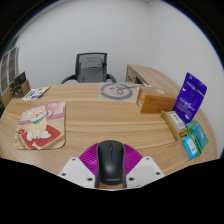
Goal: Arrange mouse
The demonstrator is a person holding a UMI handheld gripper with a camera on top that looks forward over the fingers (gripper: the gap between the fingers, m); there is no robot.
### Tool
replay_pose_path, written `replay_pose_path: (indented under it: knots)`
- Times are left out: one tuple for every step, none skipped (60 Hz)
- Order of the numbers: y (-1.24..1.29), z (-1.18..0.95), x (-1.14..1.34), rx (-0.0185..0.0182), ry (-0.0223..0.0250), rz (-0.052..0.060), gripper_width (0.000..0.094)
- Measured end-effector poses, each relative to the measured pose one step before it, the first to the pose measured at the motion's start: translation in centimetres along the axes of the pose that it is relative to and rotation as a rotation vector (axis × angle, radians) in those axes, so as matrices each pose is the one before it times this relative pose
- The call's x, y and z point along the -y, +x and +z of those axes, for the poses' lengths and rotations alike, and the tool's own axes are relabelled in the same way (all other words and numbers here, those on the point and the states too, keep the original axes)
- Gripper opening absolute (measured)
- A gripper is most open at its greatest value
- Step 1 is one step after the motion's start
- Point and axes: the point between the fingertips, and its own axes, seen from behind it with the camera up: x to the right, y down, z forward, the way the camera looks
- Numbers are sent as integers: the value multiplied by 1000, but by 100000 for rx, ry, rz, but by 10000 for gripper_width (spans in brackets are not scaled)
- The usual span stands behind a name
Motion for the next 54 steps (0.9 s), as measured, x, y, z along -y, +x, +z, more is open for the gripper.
replay_pose_path:
  knots:
    - [51, -201, 52, -152, -377, 53, 302]
    - [14, -253, 213, 50, 178, 324, 302]
    - [-36, -303, 310, 273, 453, 197, 303]
    - [-55, -334, 375, 292, 537, -48, 303]
    - [-57, -364, 433, 17, 642, -6, 303]
    - [1, -391, 559, -11, 957, 116, 303]
    - [-4, -406, 622, -47, 1094, -4, 303]
    - [-38, -406, 659, -12, 1055, -320, 304]
    - [-60, -391, 710, -40, 1045, -582, 303]
    - [-88, -356, 751, -163, 1113, -650, 303]
    - [-123, -349, 784, 17, 1051, -409, 304]
    - [-176, -369, 818, 236, 1055, -28, 304]
    - [-292, -326, 857, 320, 1180, 47, 303]
    - [-343, -325, 882, 509, 1180, 22, 303]
    - [-347, -289, 920, 463, 637, -294, 303]
    - [-326, -269, 825, 275, 835, -464, 303]
    - [-391, -252, 794, 274, 755, -223, 303]
    - [-502, -247, 803, 439, 743, 159, 303]
    - [-580, -233, 797, 680, 744, 412, 303]
    - [-657, -193, 777, 830, 739, 452, 303]
    - [-738, -209, 731, 952, 693, 377, 302]
    - [-765, -160, 776, 937, 772, 306, 304]
    - [-759, -179, 622, 1206, 825, 285, 304]
    - [-888, -130, 671, 1079, 868, 145, 302]
    - [-890, -107, 611, 992, 899, 66, 302]
    - [-909, -47, 559, 894, 781, -155, 303]
    - [-928, -17, 455, 878, 559, -488, 303]
    - [-953, 28, 378, 840, 384, -614, 303]
    - [-976, 75, 326, 875, 318, -483, 303]
    - [-1016, 119, 239, 976, 263, -250, 303]
    - [-1068, 153, 156, 1027, 126, -232, 302]
    - [-1176, 117, 165, 832, 129, -331, 302]
    - [-931, 360, 3, 879, -271, -262, 302]
    - [-925, 258, -36, 859, -225, -370, 303]
    - [-931, 275, -65, 762, -88, -444, 302]
    - [-881, 313, -84, 709, 15, -427, 303]
    - [-839, 335, -139, 533, -129, -508, 303]
    - [-720, 368, -255, 350, -371, -621, 303]
    - [-743, 355, -295, 268, -432, -733, 303]
    - [-738, 329, -314, 412, -396, -640, 302]
    - [-820, 289, -393, 523, -146, -510, 303]
    - [-624, 459, -342, 352, -466, -365, 303]
    - [-539, 372, -447, 252, -593, -207, 303]
    - [-496, 376, -497, 113, -804, -177, 302]
    - [-462, 341, -545, 120, -914, -163, 302]
    - [-459, 321, -502, 197, -740, -182, 302]
    - [-422, 336, -456, 206, -504, -177, 303]
    - [-365, 344, -425, 59, -321, -218, 304]
    - [-251, 338, -428, -154, -300, -283, 304]
    - [-96, 277, -589, -311, -290, -420, 303]
    - [-218, 397, -471, -418, -515, -482, 303]
    - [-213, 357, -463, -180, -536, -334, 303]
    - [-220, 364, -448, 82, -459, -147, 303]
    - [-197, 330, -455, 147, -447, 186, 302]
